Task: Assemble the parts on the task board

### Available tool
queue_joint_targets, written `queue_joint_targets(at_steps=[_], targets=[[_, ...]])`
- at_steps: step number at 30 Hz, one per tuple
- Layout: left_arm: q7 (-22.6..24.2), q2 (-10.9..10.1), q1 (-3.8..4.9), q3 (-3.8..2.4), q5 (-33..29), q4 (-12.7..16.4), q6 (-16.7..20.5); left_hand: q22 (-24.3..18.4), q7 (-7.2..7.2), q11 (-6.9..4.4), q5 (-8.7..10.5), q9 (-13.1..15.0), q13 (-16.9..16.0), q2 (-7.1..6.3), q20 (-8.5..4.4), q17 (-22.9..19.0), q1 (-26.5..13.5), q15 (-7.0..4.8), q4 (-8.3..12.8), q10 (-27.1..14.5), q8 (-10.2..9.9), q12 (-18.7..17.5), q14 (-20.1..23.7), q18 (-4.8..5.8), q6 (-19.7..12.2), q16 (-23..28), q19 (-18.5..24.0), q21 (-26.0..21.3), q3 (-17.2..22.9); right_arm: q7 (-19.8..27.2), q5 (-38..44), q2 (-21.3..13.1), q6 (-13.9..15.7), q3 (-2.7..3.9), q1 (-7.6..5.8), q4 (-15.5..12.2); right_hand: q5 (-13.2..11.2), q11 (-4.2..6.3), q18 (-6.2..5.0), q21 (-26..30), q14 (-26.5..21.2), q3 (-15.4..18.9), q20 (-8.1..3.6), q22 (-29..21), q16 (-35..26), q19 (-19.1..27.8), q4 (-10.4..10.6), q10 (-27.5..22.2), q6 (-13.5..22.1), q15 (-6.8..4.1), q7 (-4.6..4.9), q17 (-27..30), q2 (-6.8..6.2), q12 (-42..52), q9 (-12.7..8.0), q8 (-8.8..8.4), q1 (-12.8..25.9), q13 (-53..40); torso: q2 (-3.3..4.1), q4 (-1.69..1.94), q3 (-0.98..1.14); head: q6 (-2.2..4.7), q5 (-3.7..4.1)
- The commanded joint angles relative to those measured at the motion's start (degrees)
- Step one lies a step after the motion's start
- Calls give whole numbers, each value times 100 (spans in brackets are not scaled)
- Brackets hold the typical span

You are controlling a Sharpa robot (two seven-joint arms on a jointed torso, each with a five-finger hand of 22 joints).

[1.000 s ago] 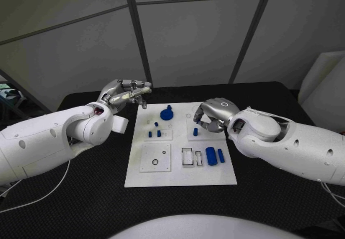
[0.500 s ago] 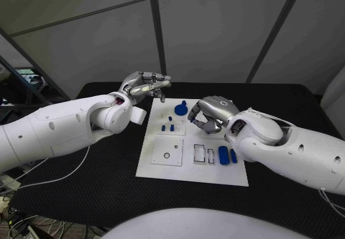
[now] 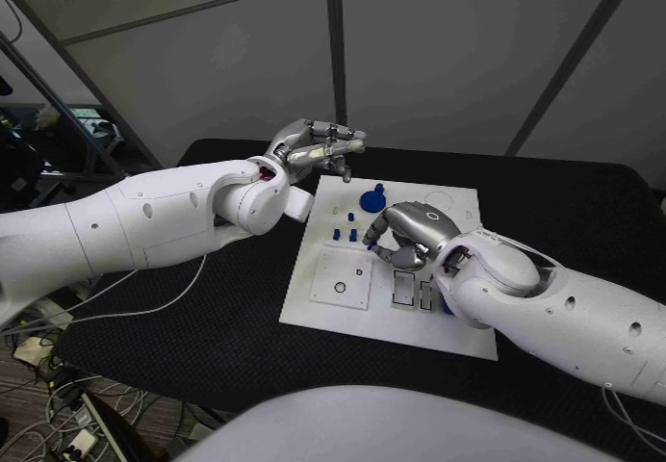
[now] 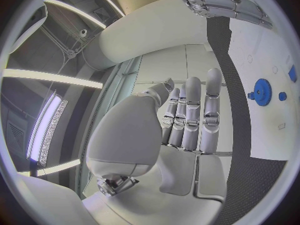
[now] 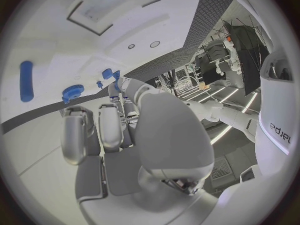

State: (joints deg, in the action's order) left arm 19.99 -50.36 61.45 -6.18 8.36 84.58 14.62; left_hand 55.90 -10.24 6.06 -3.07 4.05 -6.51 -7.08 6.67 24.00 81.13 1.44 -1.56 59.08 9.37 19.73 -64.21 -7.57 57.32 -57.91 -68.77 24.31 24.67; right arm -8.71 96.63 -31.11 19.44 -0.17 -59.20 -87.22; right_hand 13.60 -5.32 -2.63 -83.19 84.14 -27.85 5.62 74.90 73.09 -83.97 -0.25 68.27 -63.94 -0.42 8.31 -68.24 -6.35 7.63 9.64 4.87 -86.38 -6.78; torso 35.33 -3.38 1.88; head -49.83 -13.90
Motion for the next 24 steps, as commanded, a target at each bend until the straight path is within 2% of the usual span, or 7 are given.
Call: queue_joint_targets(at_steps=[1,7,11,24], targets=[[13,31,19,-4,-18,-27,-68,-7,0,16,-19,-9,-4,4,3,-9,21,-1,41,-38,27,29,27,-280,-40,33,25,-40,5,136,-82,70,-80,1,33,66,38,92,81,-35,208,-36,-32,982,24,-223,-7,129,20,-11,33,-6,-17,-4,-8,-28,-12,-2,0,-13,8,-17,-61],[14,69,26,-5,-18,-61,-67,-9,-1,18,-19,-9,-4,6,4,-11,16,1,40,-43,29,32,29,-279,-42,33,27,-42,2,158,-84,153,-157,-3,96,157,45,85,79,-30,206,-58,-29,978,24,-219,-23,118,31,-6,40,-2,-17,-16,-13,-37,5,-4,-1,-16,4,-17,-131],[17,81,28,-5,-18,-77,-65,-9,-1,18,-19,-9,-4,6,4,-11,16,1,40,-43,29,32,29,-279,-42,33,27,-42,2,163,-84,182,-199,-4,128,188,47,84,78,-28,206,-64,-28,977,24,-217,-27,114,34,-5,41,-1,-17,-20,-14,-40,9,-5,-1,-11,10,-17,-162],[12,100,29,-5,-18,-101,-72,-10,-1,19,-19,-9,-4,6,5,-13,13,3,39,-48,30,34,31,-279,-45,33,28,-43,0,185,-85,247,-414,-12,168,238,50,76,78,-29,205,-86,-24,979,31,-216,-44,99,49,2,50,-6,-16,-35,-20,-51,32,-7,0,-13,6,-17,-228]])
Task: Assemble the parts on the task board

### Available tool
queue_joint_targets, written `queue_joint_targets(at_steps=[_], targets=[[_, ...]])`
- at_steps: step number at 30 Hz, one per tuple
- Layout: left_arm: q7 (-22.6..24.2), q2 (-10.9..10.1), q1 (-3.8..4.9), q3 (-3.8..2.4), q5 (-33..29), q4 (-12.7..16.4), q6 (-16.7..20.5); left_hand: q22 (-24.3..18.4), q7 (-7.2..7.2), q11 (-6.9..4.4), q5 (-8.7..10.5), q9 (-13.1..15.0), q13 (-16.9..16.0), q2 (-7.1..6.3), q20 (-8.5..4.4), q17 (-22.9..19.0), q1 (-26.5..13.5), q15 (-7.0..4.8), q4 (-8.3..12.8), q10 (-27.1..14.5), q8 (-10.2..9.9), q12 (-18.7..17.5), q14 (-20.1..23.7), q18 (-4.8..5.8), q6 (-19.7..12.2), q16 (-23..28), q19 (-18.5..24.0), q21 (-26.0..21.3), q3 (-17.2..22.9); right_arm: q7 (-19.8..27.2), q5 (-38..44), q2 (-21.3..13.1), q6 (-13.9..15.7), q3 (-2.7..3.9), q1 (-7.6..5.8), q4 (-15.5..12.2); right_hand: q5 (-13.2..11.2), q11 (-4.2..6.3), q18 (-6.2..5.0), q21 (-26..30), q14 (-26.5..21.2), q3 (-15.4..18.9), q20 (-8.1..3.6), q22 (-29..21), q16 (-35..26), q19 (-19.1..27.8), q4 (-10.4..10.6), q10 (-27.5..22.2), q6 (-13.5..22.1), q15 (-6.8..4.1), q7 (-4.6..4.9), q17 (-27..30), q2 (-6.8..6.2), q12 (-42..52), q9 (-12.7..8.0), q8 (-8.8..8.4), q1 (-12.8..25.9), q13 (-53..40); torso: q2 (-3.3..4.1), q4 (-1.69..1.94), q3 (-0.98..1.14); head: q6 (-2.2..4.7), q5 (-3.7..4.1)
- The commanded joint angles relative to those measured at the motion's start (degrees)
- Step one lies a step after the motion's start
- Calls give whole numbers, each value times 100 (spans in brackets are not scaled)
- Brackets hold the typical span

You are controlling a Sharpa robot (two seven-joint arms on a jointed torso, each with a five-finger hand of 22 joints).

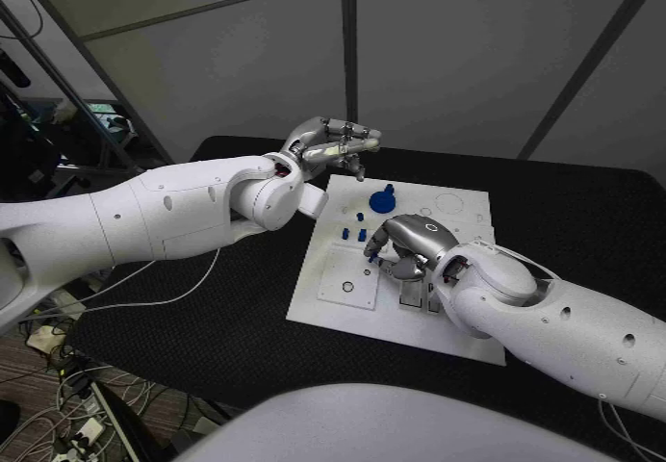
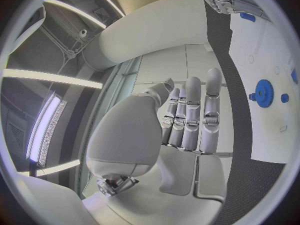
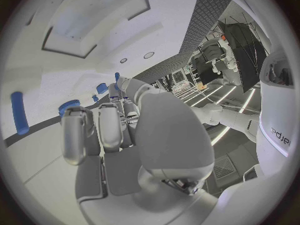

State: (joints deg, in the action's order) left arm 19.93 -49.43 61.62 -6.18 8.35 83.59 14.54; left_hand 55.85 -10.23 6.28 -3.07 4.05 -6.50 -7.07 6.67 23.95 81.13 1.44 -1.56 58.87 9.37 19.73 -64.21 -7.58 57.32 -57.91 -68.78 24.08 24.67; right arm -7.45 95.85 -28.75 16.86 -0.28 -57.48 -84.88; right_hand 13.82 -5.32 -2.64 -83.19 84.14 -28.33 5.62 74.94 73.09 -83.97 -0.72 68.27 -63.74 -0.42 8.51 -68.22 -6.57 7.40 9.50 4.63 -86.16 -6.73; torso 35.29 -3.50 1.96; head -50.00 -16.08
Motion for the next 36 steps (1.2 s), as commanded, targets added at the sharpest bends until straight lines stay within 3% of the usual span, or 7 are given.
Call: queue_joint_targets(at_steps=[1,17,36], targets=[[17,8,13,-5,-17,-2,-65,-5,-1,-3,-19,-9,-4,6,5,-8,13,3,39,-26,30,34,31,-279,-45,33,29,-21,0,60,-7,14,-166,-2,-3,8,28,75,80,-29,205,-38,-24,976,31,-216,4,99,29,1,29,-8,6,-11,-6,-27,10,-12,3,-1,-2,0,-12],[5,26,13,-4,-17,-33,-91,-7,-3,-1,-19,-10,-4,5,6,-11,10,5,40,-35,31,34,34,-279,-49,34,31,-23,-2,71,-7,37,-302,-48,4,1,29,71,80,-31,206,-48,-21,978,36,-216,-4,91,36,5,34,-13,8,-19,-8,-33,22,-13,1,-1,0,0,-46],[-6,44,13,-3,-17,-55,-113,-7,-3,-1,-19,-10,-4,5,6,-11,10,5,40,-35,31,34,34,-279,-49,34,31,-23,-2,100,-7,48,-379,-58,9,-20,30,70,80,-32,206,-51,-20,979,39,-217,-6,91,36,6,35,-15,9,-20,-9,-33,28,-14,-4,3,-5,0,-68]])
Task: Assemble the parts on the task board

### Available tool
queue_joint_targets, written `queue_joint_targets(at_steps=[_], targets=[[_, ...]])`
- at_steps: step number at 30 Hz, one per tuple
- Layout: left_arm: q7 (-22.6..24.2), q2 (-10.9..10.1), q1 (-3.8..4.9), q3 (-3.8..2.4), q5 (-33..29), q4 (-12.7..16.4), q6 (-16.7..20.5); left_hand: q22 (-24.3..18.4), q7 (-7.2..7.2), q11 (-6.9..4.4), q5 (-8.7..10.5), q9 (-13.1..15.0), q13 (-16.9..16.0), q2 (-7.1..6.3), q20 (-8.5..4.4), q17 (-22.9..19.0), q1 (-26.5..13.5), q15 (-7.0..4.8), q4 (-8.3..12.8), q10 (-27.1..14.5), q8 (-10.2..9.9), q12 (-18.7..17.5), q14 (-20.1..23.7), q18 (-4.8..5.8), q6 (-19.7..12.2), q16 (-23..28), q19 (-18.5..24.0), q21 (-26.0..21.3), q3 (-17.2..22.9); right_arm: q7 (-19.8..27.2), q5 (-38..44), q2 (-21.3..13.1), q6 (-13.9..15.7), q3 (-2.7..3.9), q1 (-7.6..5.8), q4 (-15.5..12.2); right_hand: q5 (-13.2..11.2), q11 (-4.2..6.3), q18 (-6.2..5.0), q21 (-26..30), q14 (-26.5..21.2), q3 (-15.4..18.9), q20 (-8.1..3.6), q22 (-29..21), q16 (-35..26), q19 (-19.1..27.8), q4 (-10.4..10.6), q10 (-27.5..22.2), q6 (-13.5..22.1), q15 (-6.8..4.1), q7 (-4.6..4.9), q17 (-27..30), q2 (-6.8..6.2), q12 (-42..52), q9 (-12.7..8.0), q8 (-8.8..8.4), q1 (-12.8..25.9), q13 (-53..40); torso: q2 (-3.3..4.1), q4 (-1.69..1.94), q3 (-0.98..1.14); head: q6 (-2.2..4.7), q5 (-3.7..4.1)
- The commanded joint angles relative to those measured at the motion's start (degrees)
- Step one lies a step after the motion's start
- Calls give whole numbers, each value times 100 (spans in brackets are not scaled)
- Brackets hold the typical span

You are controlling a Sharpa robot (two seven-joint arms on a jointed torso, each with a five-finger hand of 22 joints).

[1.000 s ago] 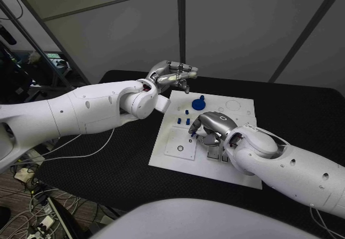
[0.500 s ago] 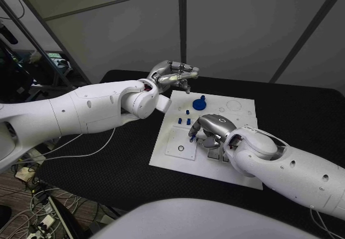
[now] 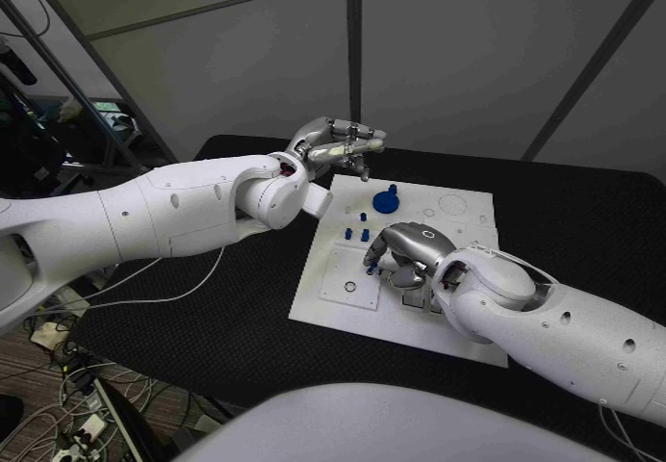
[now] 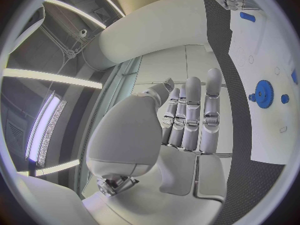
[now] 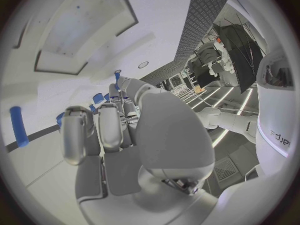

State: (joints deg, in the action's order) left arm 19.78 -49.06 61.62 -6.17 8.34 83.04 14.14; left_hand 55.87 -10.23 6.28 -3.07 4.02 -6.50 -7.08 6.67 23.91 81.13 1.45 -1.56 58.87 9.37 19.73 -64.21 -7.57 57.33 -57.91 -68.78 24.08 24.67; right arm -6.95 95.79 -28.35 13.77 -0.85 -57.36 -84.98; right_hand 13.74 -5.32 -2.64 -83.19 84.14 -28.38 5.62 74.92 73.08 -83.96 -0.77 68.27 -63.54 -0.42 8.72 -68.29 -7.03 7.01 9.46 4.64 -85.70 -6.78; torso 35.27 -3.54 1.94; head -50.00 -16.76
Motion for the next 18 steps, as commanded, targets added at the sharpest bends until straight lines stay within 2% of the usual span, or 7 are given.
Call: queue_joint_targets(at_steps=[1,18], targets=[[8,7,12,-4,-16,0,-74,-8,-3,-1,-19,-6,-4,5,6,-6,10,5,40,-35,31,34,34,-279,-49,34,31,-23,-2,51,-1,8,-76,-1,-2,-9,38,70,81,-32,206,-46,-20,980,39,-217,0,91,16,6,15,-9,55,19,-5,-33,-18,-10,-1,6,-3,0,-3],[-6,-1,12,-3,-16,9,-84,-12,-5,2,-20,-6,-3,6,8,-12,10,7,45,-50,35,39,40,-280,-57,34,34,-27,-5,-14,43,23,-255,-3,2,19,42,67,80,-29,204,-54,-16,978,37,-214,-3,92,14,9,18,-3,64,16,-6,-34,3,-14,3,6,-2,0,-29]])
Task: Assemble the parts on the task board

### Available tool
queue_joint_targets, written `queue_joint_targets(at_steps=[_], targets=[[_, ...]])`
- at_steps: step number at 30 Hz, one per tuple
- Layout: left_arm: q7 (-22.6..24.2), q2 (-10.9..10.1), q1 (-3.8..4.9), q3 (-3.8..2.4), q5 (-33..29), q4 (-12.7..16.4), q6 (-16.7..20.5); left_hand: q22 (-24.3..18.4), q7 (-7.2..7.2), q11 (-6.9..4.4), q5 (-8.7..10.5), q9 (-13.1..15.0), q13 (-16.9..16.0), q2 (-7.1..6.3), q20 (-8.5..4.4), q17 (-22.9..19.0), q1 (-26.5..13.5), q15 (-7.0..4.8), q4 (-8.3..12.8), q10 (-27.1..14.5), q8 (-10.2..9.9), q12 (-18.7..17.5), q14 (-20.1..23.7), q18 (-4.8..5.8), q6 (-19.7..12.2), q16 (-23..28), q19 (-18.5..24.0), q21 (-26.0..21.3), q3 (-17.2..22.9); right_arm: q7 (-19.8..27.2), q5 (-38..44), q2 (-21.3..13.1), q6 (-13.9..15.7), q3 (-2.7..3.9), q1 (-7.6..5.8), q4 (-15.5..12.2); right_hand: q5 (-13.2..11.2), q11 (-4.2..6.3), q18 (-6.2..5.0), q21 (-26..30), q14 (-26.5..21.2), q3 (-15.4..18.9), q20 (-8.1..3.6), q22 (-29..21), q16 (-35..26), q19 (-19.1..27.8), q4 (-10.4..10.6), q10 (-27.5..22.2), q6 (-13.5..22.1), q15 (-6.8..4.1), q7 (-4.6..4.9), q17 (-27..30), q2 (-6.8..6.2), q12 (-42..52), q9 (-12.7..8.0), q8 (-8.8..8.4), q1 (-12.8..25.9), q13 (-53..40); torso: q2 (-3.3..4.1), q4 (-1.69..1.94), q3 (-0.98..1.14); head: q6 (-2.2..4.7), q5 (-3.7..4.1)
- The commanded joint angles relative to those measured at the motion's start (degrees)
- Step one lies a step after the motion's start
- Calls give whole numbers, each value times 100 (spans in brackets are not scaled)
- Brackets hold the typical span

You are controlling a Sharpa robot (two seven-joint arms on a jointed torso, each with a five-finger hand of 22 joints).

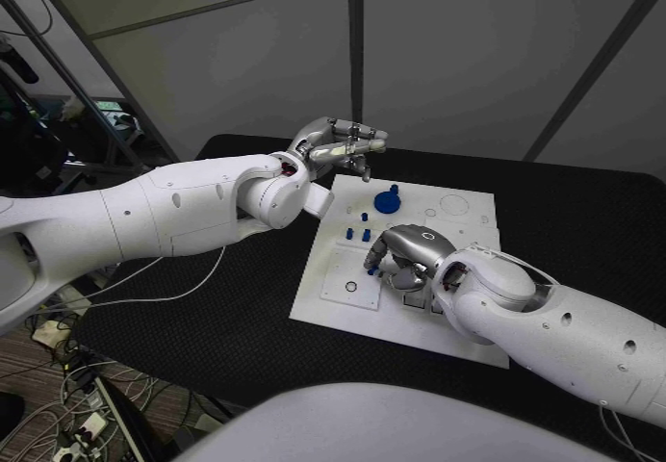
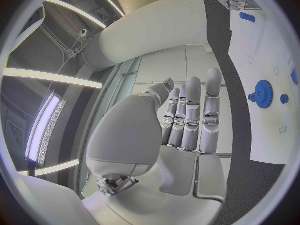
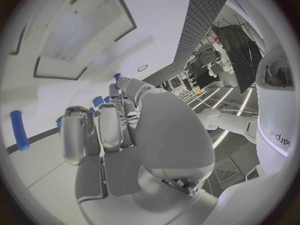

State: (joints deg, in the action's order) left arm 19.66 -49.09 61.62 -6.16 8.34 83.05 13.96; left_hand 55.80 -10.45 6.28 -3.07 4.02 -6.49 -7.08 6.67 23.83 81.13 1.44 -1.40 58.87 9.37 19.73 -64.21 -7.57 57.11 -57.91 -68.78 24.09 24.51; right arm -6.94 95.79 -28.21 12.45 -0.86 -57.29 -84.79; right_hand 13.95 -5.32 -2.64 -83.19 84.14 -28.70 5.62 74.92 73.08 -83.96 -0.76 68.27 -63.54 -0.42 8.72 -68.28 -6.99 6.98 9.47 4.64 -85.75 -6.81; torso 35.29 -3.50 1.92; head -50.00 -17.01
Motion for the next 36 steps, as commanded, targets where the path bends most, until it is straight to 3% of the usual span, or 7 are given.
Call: queue_joint_targets(at_steps=[1,28,30,32,36], targets=[[6,0,12,-4,-16,10,-67,-5,17,2,-20,-7,-3,6,8,-5,10,7,29,-51,35,39,40,-279,-35,34,34,-27,11,-21,59,13,-124,-3,-5,2,21,67,79,-29,204,-21,-16,979,37,-214,-4,92,14,9,18,-4,60,19,-7,-34,7,-11,3,1,1,0,-6],[-20,6,13,-4,-15,-18,-99,-8,15,4,-19,-7,-3,7,9,-9,8,9,30,-60,38,43,43,-279,-40,34,36,-30,8,-35,212,92,-267,-47,-4,60,26,15,54,60,207,8,28,916,91,-149,-46,-64,160,56,65,-40,3,-89,-50,-88,229,-14,-6,-5,1,0,-29],[-23,8,13,-4,-15,-19,-100,-8,15,4,-19,-7,-3,7,9,-9,8,9,30,-60,38,43,43,-279,-40,34,36,-30,8,-26,212,89,-251,-48,-4,62,38,-24,2,254,147,2,47,765,-74,-26,-48,-225,254,88,102,172,-12,-176,-76,-109,284,22,-5,-6,1,0,-28],[-25,8,13,-4,-15,-20,-100,-8,15,4,-19,-7,-3,7,9,-9,8,9,30,-60,38,43,43,-279,-40,34,36,-30,8,-18,212,85,-212,-48,-4,66,43,-90,-50,457,76,-13,86,609,-223,102,-52,-445,565,146,168,354,-58,-264,-161,-125,353,84,-4,-9,2,0,-23],[-31,3,13,-4,-15,-24,-99,-10,14,7,-19,-7,-2,9,11,-12,1,12,28,-69,41,47,46,-279,-43,34,37,-32,3,-2,212,68,-46,-49,-5,62,36,-201,-230,1170,-167,-9,167,62,-740,532,-94,-1091,923,222,198,979,-140,-321,-279,-107,436,259,-3,-6,3,0,-18]])
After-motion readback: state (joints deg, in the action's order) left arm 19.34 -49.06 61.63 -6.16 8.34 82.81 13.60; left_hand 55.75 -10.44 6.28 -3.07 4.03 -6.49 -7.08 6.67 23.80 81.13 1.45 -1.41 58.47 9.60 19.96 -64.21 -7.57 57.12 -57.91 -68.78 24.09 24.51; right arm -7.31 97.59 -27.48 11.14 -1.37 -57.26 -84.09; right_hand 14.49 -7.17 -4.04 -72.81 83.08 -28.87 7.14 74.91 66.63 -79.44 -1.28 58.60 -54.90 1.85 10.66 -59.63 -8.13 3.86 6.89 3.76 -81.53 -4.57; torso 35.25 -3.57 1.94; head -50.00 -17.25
